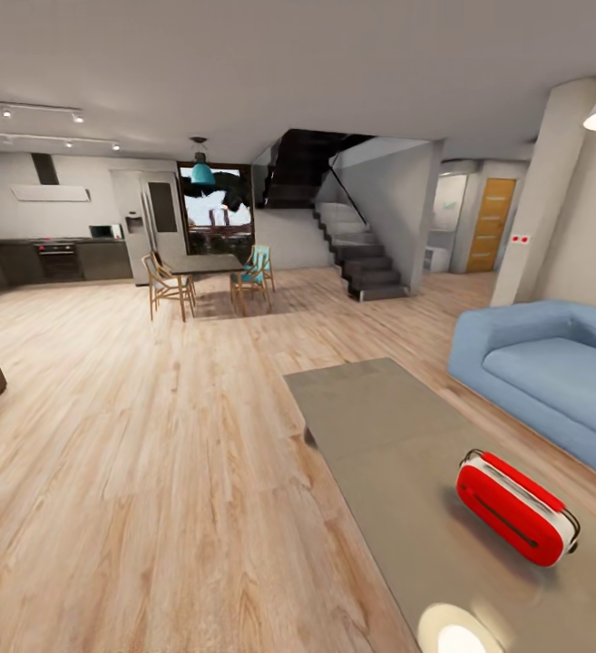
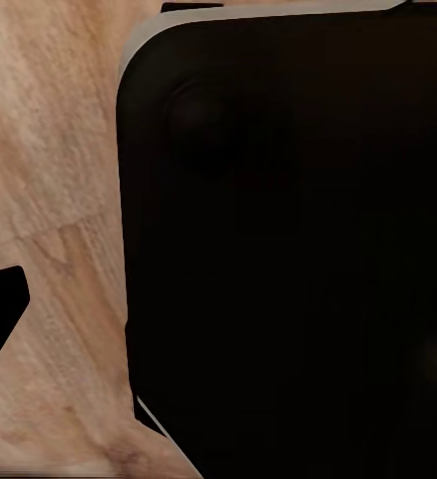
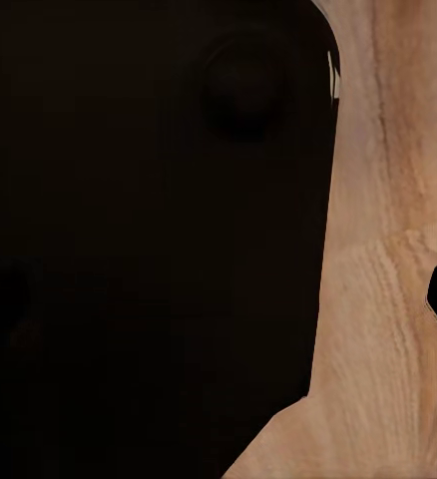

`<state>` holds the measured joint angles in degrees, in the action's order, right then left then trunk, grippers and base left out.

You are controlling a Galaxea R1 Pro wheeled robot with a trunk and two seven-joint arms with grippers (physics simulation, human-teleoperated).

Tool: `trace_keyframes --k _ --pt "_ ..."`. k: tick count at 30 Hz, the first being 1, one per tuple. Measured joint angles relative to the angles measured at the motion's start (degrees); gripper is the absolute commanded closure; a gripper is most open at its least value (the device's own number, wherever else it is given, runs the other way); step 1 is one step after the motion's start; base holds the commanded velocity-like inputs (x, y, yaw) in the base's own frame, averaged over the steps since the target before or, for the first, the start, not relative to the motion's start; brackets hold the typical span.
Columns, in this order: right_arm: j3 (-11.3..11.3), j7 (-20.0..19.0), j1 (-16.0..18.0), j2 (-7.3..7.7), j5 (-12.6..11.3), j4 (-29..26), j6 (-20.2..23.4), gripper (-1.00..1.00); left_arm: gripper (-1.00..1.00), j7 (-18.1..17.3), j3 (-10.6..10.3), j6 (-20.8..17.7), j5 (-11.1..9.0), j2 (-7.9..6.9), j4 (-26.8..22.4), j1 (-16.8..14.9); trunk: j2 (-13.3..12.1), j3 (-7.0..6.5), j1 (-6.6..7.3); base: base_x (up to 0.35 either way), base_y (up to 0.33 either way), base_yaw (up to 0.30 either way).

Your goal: Turn on the radio receiver that's on the table in the living room.

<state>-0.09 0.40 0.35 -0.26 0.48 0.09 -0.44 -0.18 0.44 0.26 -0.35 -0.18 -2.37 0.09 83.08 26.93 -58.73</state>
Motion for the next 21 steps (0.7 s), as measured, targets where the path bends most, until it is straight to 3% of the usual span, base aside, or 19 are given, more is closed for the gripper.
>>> trace_keyframes --k 9,15,21 --pt "0.0 0.0 0.0 0.00 0.0 0.0 0.0 -1.00 -1.00 0.0 0.0 0.0 0.0 0.00 0.0 0.0 0.0 0.00 0.00 0.000 0.000 0.255" --pt "0.0 0.0 0.0 0.00 0.0 0.0 0.1 -1.00 -1.00 0.0 -0.1 0.0 0.0 -0.08 0.0 0.0 0.0 0.00 0.00 0.044 0.000 0.045" --pt "0.0 0.0 0.0 0.00 0.0 0.0 0.1 -1.00 -1.00 -0.1 -0.1 0.0 0.0 -0.09 0.0 0.0 0.0 0.00 0.00 0.269 0.000 0.004"
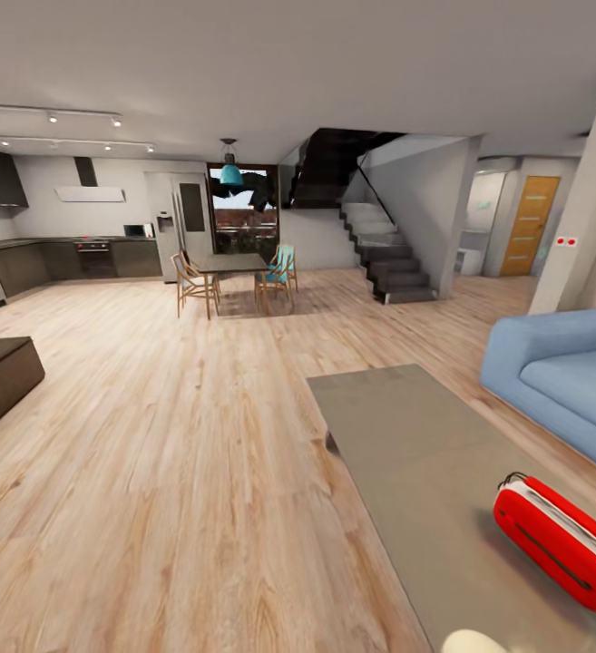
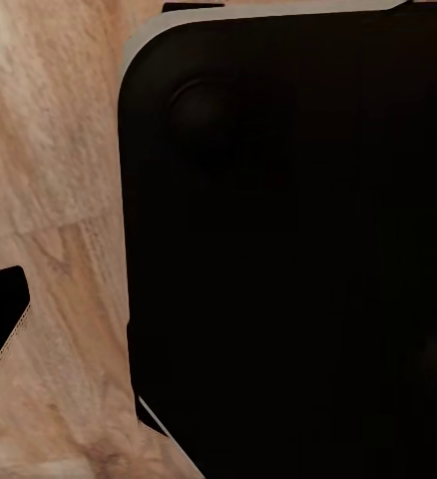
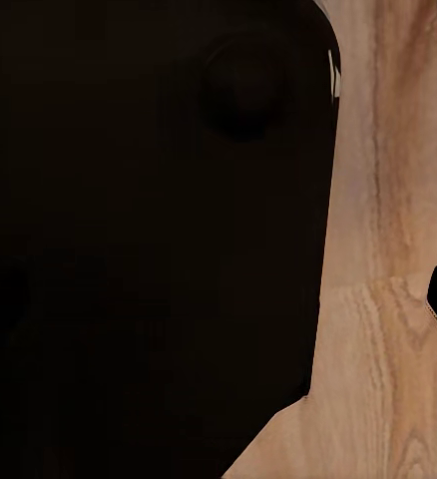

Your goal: Turn on the radio receiver that's on the table in the living room.

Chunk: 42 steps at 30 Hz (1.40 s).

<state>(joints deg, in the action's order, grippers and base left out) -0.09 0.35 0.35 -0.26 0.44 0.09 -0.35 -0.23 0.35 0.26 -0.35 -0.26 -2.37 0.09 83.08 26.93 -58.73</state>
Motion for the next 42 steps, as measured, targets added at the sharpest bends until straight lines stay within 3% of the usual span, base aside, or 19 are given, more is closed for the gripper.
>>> trace_keyframes --k 42 --pt "0.0 -0.2 0.0 0.01 0.1 0.0 0.0 -1.00 -1.00 0.1 0.0 0.0 0.0 0.00 0.0 0.0 0.0 0.00 0.00 0.315 0.000 0.000"
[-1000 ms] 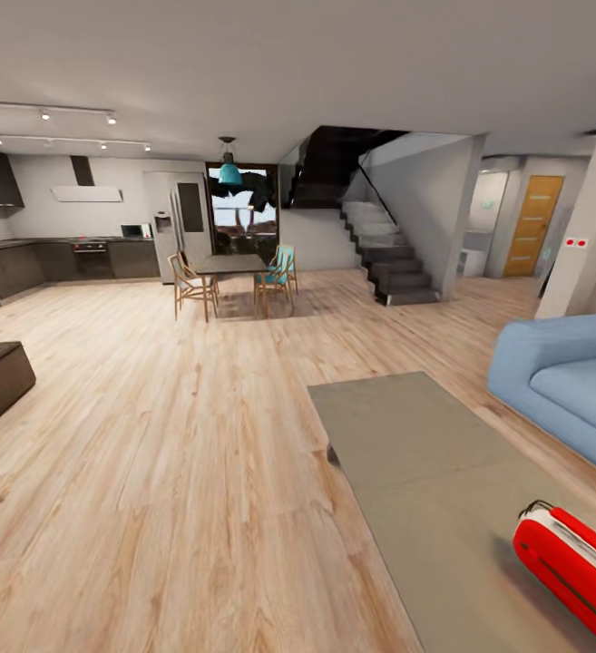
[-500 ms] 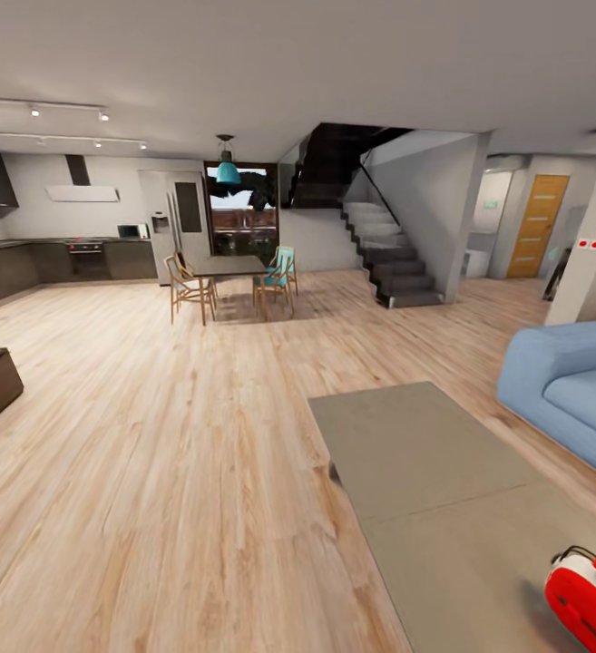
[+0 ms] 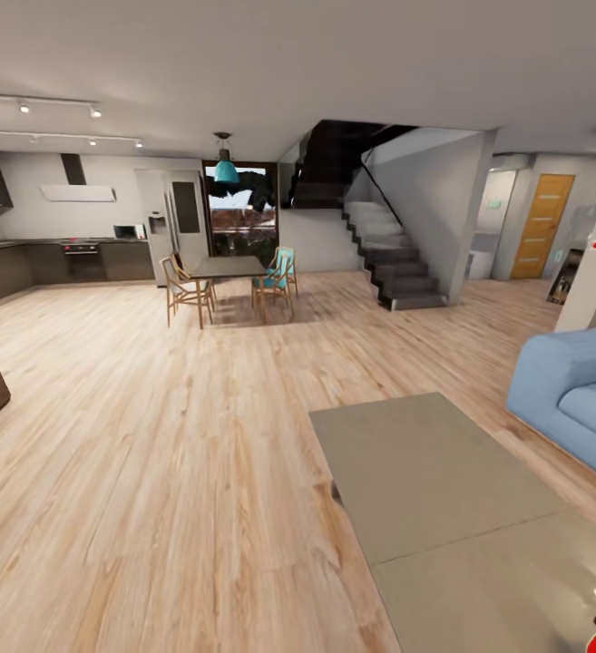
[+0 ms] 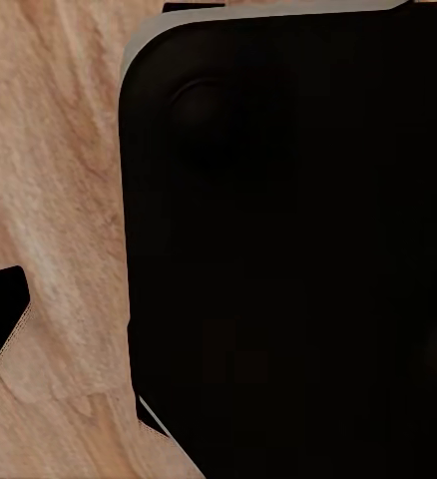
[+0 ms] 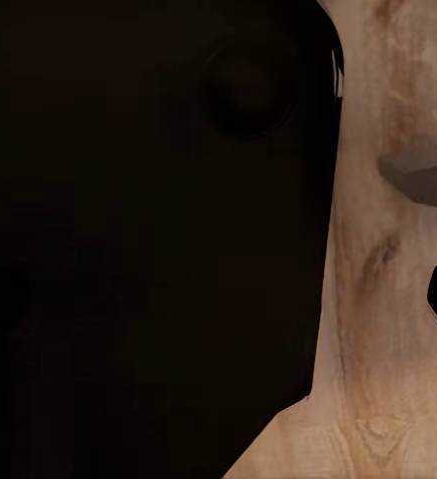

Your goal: Turn on the radio receiver that's on the table in the living room.

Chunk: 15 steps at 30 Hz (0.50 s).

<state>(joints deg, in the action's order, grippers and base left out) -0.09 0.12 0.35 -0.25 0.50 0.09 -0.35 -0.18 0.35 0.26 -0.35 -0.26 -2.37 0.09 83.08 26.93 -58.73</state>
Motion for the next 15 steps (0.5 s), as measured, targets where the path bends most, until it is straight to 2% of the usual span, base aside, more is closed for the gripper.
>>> trace_keyframes --k 7,15 --pt "0.0 0.0 0.0 0.00 0.0 0.0 -0.1 -1.00 -1.00 0.0 0.0 0.0 0.0 0.00 0.0 0.0 0.0 -0.02 0.00 0.084 0.000 -0.017" --pt "-0.2 0.4 0.0 -0.01 -0.8 0.0 -0.1 -1.00 -1.00 0.0 0.0 0.0 0.0 0.00 0.0 0.0 0.0 -0.34 0.00 0.008 0.000 -0.178"
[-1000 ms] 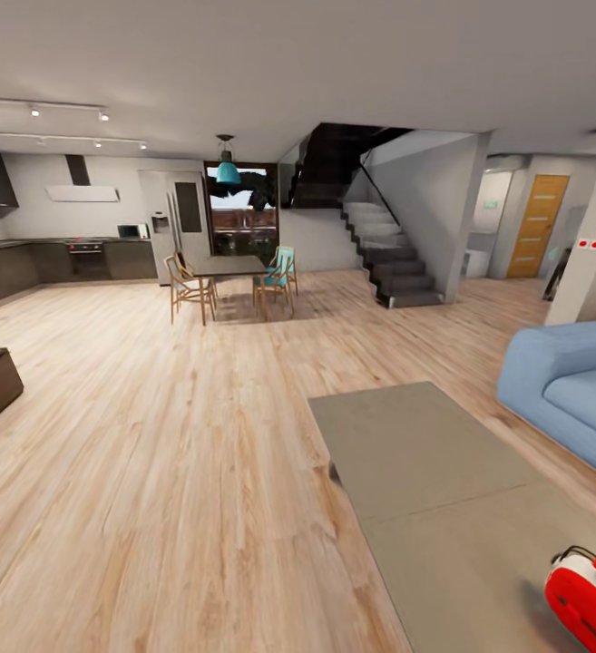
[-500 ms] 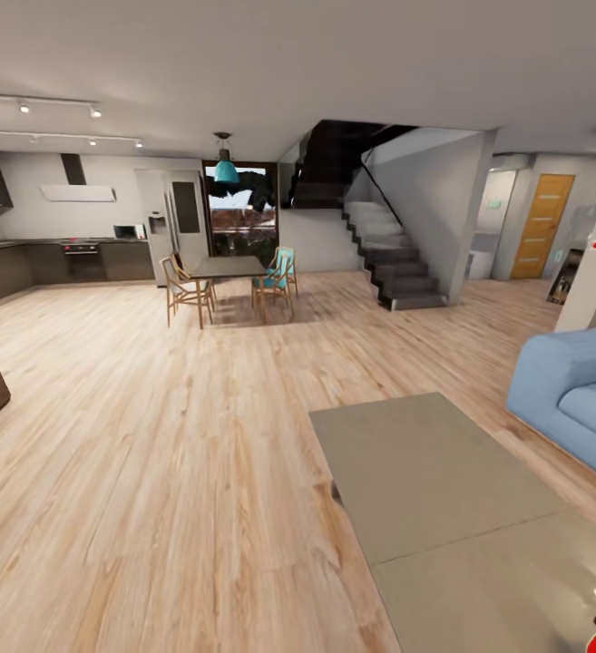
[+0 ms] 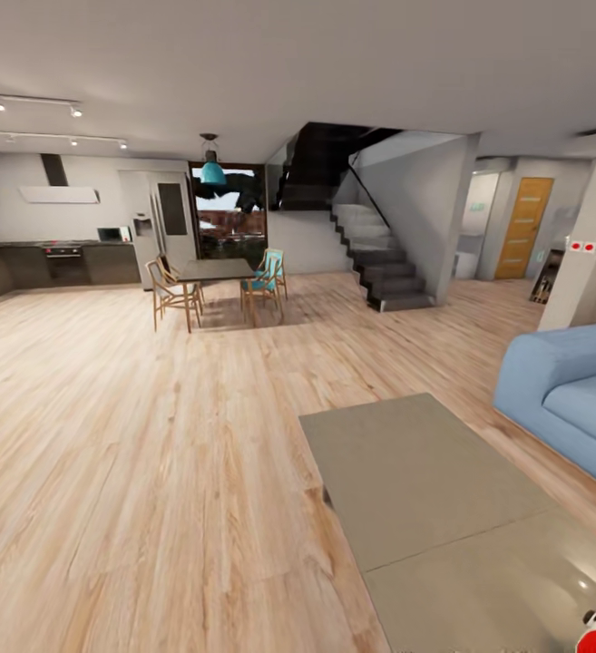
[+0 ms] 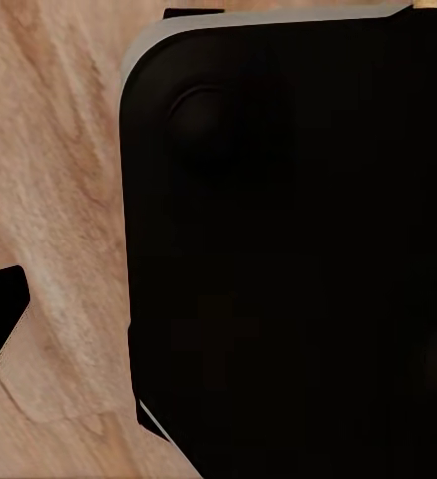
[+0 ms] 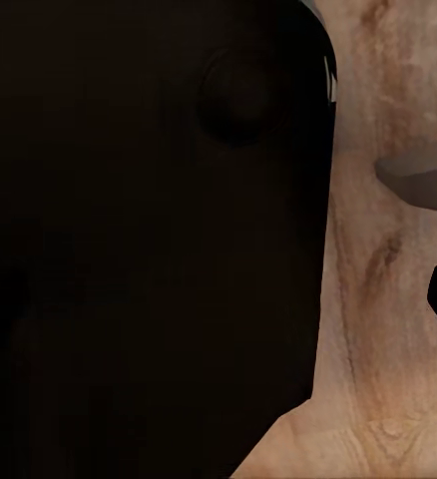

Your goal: Turn on the radio receiver that's on the table in the living room.

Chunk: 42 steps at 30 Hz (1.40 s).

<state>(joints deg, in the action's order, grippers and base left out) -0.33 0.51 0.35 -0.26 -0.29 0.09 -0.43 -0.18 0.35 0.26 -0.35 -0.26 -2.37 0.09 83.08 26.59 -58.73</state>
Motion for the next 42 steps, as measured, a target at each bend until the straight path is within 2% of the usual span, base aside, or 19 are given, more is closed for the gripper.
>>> trace_keyframes --k 42 --pt "0.0 0.0 0.0 0.02 -0.2 0.0 0.1 -1.00 -1.00 0.0 0.0 0.0 0.0 0.00 0.0 0.0 0.0 -2.15 0.00 0.000 0.000 -0.223"
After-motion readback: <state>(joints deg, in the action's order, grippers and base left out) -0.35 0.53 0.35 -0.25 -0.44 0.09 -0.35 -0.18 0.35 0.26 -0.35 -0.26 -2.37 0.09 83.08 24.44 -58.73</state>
